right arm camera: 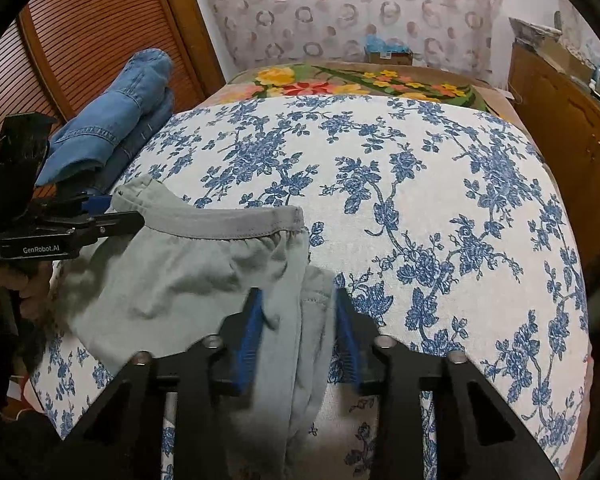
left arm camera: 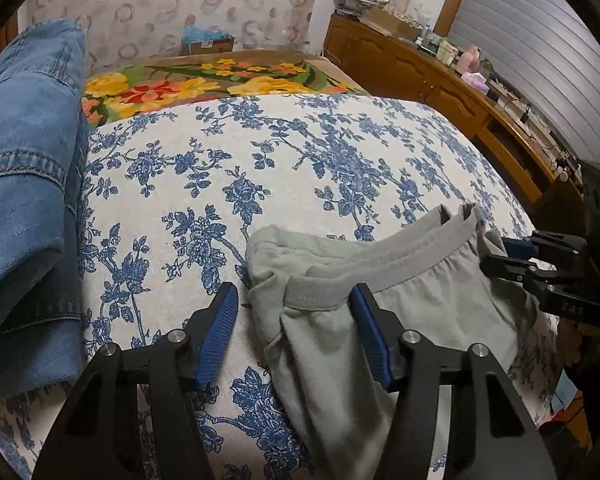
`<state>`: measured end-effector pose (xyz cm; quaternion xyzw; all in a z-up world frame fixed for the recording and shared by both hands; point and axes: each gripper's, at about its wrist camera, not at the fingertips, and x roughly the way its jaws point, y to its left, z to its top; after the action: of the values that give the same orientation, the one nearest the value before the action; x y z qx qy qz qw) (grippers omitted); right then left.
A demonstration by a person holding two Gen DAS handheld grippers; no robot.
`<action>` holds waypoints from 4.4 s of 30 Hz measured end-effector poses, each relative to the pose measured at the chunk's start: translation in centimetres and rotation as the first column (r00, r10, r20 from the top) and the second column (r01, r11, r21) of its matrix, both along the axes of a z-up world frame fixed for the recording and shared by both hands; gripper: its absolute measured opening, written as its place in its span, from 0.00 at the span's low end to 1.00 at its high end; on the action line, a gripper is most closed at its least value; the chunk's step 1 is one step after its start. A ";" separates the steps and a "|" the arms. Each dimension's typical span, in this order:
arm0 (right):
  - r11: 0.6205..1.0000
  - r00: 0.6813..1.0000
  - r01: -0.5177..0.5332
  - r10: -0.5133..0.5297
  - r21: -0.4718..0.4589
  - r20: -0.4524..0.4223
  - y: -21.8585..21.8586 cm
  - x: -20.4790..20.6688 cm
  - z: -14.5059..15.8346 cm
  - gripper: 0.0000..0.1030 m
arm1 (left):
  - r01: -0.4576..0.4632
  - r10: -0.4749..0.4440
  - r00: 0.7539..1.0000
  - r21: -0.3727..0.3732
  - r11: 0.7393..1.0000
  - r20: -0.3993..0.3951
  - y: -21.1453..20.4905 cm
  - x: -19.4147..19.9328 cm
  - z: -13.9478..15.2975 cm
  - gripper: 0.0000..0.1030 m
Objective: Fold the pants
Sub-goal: 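Grasp the folded shorts with both grippers and lift, then carry the shorts with both grippers toward the folded blue jeans, then lower the shorts onto the jeans stack and open both grippers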
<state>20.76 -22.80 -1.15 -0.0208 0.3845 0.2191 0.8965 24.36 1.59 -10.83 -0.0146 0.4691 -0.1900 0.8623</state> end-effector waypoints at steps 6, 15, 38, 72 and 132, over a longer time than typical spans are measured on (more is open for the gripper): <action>0.999 0.999 -0.025 0.026 0.034 -0.021 0.2 0.5 -0.2 0.15 | -0.006 0.006 1.000 -0.054 0.999 -0.010 0.5 -0.1 -0.1 0.38; 0.997 1.000 -0.019 0.019 0.073 -0.001 0.3 0.3 0.0 0.13 | -0.002 0.004 0.999 -0.064 0.998 0.032 -0.1 -1.1 1.7 0.20; 0.994 0.958 -0.068 0.041 0.086 0.285 0.7 -2.8 8.1 0.12 | -0.042 0.057 0.957 -0.061 0.997 0.283 -0.1 -3.1 10.4 0.18; 0.951 0.828 -0.308 0.279 -0.022 0.486 8.8 5.5 12.5 0.12 | -0.293 0.283 0.849 -0.049 0.955 0.446 10.2 -4.1 15.8 0.18; 0.833 0.766 -0.548 0.538 -0.079 0.352 20.5 22.9 13.0 0.35 | -0.545 0.532 0.763 -0.076 0.835 0.368 18.2 -2.1 11.9 0.60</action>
<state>43.70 -2.26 11.85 -0.1578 0.1880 0.4667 0.8497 22.31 19.77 1.04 -0.0969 0.2751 0.0746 0.9536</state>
